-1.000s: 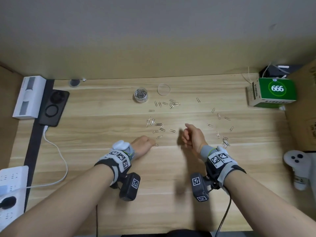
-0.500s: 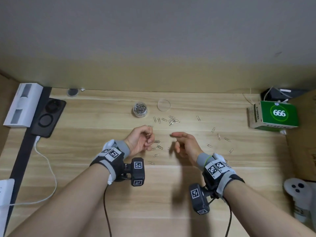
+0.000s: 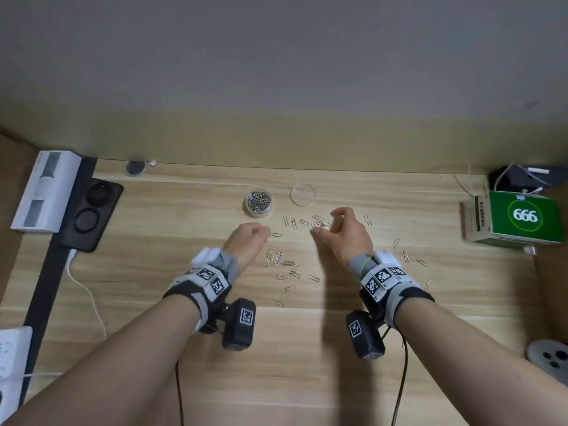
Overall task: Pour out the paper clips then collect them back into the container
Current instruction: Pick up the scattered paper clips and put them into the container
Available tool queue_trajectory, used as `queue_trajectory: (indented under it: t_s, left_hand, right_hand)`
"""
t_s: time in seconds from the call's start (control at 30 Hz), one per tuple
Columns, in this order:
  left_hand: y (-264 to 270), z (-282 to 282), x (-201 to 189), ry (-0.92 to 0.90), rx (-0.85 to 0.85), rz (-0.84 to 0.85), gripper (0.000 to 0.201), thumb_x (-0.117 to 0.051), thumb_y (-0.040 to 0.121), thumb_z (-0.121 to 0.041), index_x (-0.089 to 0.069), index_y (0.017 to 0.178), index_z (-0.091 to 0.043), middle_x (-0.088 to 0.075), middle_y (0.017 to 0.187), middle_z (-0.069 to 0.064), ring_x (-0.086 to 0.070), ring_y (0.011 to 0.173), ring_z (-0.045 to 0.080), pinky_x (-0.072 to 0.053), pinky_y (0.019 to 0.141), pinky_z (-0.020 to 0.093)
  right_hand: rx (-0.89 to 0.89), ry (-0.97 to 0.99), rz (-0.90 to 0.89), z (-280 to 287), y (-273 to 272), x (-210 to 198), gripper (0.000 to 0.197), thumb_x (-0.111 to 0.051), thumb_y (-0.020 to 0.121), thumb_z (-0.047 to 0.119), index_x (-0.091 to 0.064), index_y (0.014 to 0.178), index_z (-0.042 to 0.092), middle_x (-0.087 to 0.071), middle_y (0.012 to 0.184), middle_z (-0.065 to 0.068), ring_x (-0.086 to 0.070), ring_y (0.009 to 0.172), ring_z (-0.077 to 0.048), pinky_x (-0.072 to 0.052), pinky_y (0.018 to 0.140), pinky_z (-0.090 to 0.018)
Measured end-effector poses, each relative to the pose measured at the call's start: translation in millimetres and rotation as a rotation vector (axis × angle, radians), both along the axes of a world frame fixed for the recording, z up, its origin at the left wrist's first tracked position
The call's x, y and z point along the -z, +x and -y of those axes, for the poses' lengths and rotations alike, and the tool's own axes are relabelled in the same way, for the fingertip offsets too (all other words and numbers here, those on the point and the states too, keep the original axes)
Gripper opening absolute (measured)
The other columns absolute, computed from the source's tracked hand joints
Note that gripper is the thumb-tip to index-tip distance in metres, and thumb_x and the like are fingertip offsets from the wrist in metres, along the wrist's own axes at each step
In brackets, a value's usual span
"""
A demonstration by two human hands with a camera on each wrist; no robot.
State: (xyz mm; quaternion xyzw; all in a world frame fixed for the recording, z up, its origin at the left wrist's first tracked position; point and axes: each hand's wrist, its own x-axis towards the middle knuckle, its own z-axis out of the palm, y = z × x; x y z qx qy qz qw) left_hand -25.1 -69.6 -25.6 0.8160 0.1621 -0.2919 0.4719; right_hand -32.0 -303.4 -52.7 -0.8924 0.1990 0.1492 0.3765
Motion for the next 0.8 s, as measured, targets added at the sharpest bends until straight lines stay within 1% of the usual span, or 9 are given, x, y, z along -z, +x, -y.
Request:
queue_trajectory:
  t_s: [0.07,0.13,0.17,0.23,0.3,0.43,0.53,0.67,0.8]
  left_hand:
    - [-4.1,-0.8,-0.7,0.312,0.286,0.108,0.037,-0.059,0.075,-0.058,-0.05,0.092,-0.027,-0.06,0.073,-0.01,-0.057,0.066,0.014,-0.038,0.057,0.028]
    - [-9.2,-0.2,4.9,0.477,0.508,0.171,0.054,-0.064,0.076,-0.066,-0.039,0.105,-0.027,-0.057,0.072,-0.008,-0.055,0.063,0.013,-0.033,0.051,0.029]
    - [-10.8,-0.2,8.7,0.509,0.556,0.19,0.055,-0.065,0.078,-0.064,-0.036,0.107,-0.027,-0.055,0.07,-0.006,-0.053,0.06,0.014,-0.031,0.049,0.029]
    - [-12.6,-2.8,20.7,0.489,0.542,0.222,0.049,-0.064,0.082,-0.06,-0.035,0.106,-0.029,-0.055,0.064,-0.004,-0.052,0.056,0.015,-0.03,0.046,0.029]
    - [-12.8,-4.4,28.6,0.463,0.523,0.258,0.04,-0.061,0.083,-0.06,-0.037,0.1,-0.032,-0.057,0.062,-0.005,-0.055,0.058,0.017,-0.034,0.049,0.029]
    - [-13.2,0.6,35.8,0.496,0.547,0.266,0.028,-0.057,0.087,-0.059,-0.052,0.087,-0.031,-0.065,0.076,-0.01,-0.06,0.073,0.019,-0.044,0.06,0.031]
    - [-17.8,4.0,38.3,0.532,0.58,0.276,0.027,-0.051,0.094,-0.053,-0.053,0.091,-0.026,-0.068,0.084,-0.004,-0.06,0.075,0.022,-0.045,0.062,0.032]
    - [-22.8,4.7,33.6,0.571,0.577,0.339,0.037,-0.046,0.094,-0.056,-0.038,0.099,-0.021,-0.066,0.081,-0.001,-0.061,0.068,0.027,-0.052,0.063,0.038]
    - [-16.8,1.8,21.4,0.699,0.548,0.324,0.06,-0.053,0.085,-0.066,-0.036,0.11,-0.015,-0.064,0.083,0.002,-0.065,0.072,0.031,-0.052,0.066,0.04]
  right_hand:
    - [-0.092,-0.116,0.007,-2.5,7.4,0.4,0.059,-0.073,0.074,0.059,-0.044,0.116,0.03,-0.061,0.086,0.015,-0.058,0.079,-0.016,-0.043,0.07,-0.033]
    - [-0.161,-0.171,0.037,-6.1,12.2,1.4,0.05,-0.07,0.08,0.056,-0.047,0.114,0.027,-0.062,0.091,0.013,-0.057,0.082,-0.019,-0.039,0.069,-0.031]
    - [-0.188,-0.188,0.044,-8.7,14.1,3.0,0.043,-0.068,0.083,0.054,-0.049,0.111,0.026,-0.064,0.093,0.011,-0.058,0.083,-0.021,-0.038,0.068,-0.031]
    - [-0.232,-0.208,0.053,-13.5,14.1,4.7,0.028,-0.062,0.089,0.05,-0.055,0.101,0.026,-0.066,0.094,0.007,-0.062,0.085,-0.026,-0.04,0.067,-0.031]
    - [-0.265,-0.234,0.057,-16.8,11.8,6.1,0.022,-0.058,0.093,0.047,-0.057,0.095,0.025,-0.068,0.096,0.004,-0.063,0.087,-0.03,-0.04,0.067,-0.032]
    - [-0.332,-0.299,0.066,-17.9,8.9,7.5,0.023,-0.051,0.097,0.044,-0.056,0.099,0.021,-0.067,0.103,-0.002,-0.063,0.09,-0.035,-0.036,0.067,-0.033]
    - [-0.357,-0.304,0.058,-18.0,7.9,8.1,0.025,-0.049,0.098,0.043,-0.055,0.1,0.019,-0.066,0.105,-0.004,-0.062,0.091,-0.036,-0.037,0.068,-0.034]
    - [-0.224,-0.119,0.031,-16.2,6.5,6.8,0.026,-0.05,0.096,0.046,-0.055,0.095,0.021,-0.066,0.097,0.0,-0.06,0.088,-0.029,-0.045,0.073,-0.035]
    - [-0.016,0.132,0.041,-17.1,0.5,2.2,0.025,-0.05,0.099,0.037,-0.053,0.089,0.014,-0.062,0.089,-0.001,-0.054,0.082,-0.022,-0.043,0.076,-0.035]
